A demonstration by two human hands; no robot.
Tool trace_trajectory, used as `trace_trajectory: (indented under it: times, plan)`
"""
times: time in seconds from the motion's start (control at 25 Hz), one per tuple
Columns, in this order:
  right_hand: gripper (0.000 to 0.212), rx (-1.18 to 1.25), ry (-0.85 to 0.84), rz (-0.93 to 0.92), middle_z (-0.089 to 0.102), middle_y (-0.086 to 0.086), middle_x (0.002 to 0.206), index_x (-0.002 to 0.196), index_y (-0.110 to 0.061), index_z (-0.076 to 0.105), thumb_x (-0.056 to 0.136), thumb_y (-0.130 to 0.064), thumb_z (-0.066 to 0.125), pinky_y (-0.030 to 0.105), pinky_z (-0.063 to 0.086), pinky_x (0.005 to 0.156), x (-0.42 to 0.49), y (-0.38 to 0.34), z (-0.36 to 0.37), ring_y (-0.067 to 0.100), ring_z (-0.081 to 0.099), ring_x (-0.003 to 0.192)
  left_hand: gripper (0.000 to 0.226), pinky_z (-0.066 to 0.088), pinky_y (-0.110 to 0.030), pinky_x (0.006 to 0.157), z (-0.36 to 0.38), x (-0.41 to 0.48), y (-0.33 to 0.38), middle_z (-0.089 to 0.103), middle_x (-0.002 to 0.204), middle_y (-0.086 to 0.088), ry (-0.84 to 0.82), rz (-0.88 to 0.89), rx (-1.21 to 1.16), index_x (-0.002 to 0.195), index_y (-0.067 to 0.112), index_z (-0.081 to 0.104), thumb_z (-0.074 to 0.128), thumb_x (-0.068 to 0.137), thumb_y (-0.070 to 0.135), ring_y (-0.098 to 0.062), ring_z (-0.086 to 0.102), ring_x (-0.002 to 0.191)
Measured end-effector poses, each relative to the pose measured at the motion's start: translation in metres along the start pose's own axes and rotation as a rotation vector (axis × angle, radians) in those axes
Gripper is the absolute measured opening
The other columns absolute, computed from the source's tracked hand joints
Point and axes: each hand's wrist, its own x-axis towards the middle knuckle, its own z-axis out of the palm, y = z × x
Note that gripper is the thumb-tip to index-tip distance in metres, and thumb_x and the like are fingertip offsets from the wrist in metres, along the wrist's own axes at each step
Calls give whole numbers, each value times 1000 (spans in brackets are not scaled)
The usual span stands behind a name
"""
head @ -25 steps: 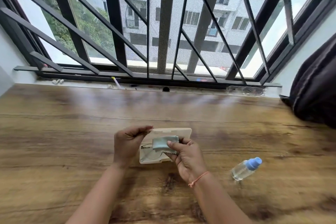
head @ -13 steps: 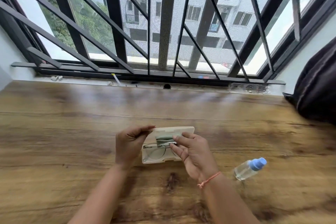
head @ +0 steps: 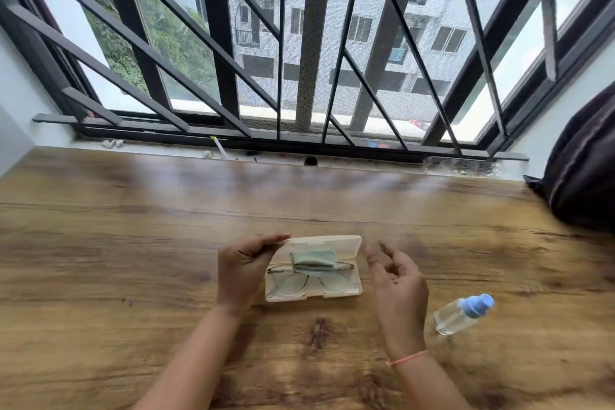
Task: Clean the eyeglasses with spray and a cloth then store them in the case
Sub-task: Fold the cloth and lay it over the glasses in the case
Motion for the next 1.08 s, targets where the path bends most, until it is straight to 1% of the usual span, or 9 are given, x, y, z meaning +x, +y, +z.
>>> trace_trajectory:
  times: [0.08, 0.2, 0.32, 0.44, 0.56, 0.64, 0.8, 0.92, 1.08]
  plan:
    - [39, 128, -81, 132, 66, 3, 83, 99, -7, 69, 80, -40, 63, 26, 48, 66, 13, 4, 1, 13, 58, 69, 19, 53, -18, 79, -1, -2, 1, 71, 89, 24, -4, 42, 7, 92, 16, 73, 70, 73, 17, -7, 70, 84]
    - [48, 325, -216, 304, 62, 13, 62, 69, -2, 66, 67, -49, 64, 26, 47, 45, 24, 4, 2, 16, 52, 46, 20, 54, -25, 84, 1, -8, 3, 72, 93, 7, -9, 154, 63, 92, 5, 71, 70, 73, 2, -10, 70, 87]
    - [47, 289, -210, 318, 64, 12, 56, 60, 0, 66, 57, -46, 74, 31, 52, 52, 26, 5, 1, 20, 58, 45, 16, 52, -33, 90, 0, -12, 4, 72, 93, -9, -49, 249, 55, 93, 0, 71, 66, 78, 2, -15, 70, 92]
    - [32, 389, -229, 393, 65, 13, 59, 67, 5, 67, 56, -23, 79, 30, 57, 54, 25, 5, -1, 19, 61, 46, 19, 51, -40, 93, -3, -17, 1, 72, 96, -10, -87, 278, 27, 97, 5, 69, 63, 79, 2, -21, 68, 99]
    - [19, 568, -275, 520, 64, 15, 58, 78, 13, 64, 64, 5, 73, 25, 57, 49, 23, 6, -7, 20, 63, 46, 23, 48, -42, 96, -4, -27, 0, 71, 101, -9, -148, 287, 45, 99, 0, 69, 62, 78, -6, -24, 63, 108]
    - [19, 636, -292, 561, 63, 17, 57, 78, 14, 62, 62, 10, 70, 24, 56, 48, 24, 8, -11, 20, 63, 47, 25, 46, -40, 99, -6, -33, 0, 71, 105, -4, -184, 273, 42, 99, 0, 69, 62, 77, -10, -24, 61, 112]
    - [15, 639, -271, 579, 62, 23, 71, 83, 18, 60, 69, 20, 61, 22, 55, 47, 21, 12, -12, 21, 63, 50, 23, 45, -37, 100, -12, -41, -2, 69, 110, 3, -258, 224, 10, 102, 3, 69, 58, 82, 1, -24, 57, 117]
    - [20, 574, -288, 596, 64, 26, 74, 88, 17, 59, 69, 23, 60, 19, 53, 44, 19, 18, -12, 19, 63, 48, 28, 43, -30, 101, -16, -44, -2, 68, 114, 2, -303, 159, 23, 107, 5, 68, 57, 81, 5, -22, 53, 121]
    - [20, 408, -312, 534, 67, 21, 68, 82, 12, 66, 64, 21, 67, 17, 48, 41, 21, 23, -11, 17, 59, 45, 36, 40, -21, 102, -19, -45, -2, 63, 122, 3, -328, 112, 129, 114, 9, 65, 61, 78, 7, -15, 51, 123]
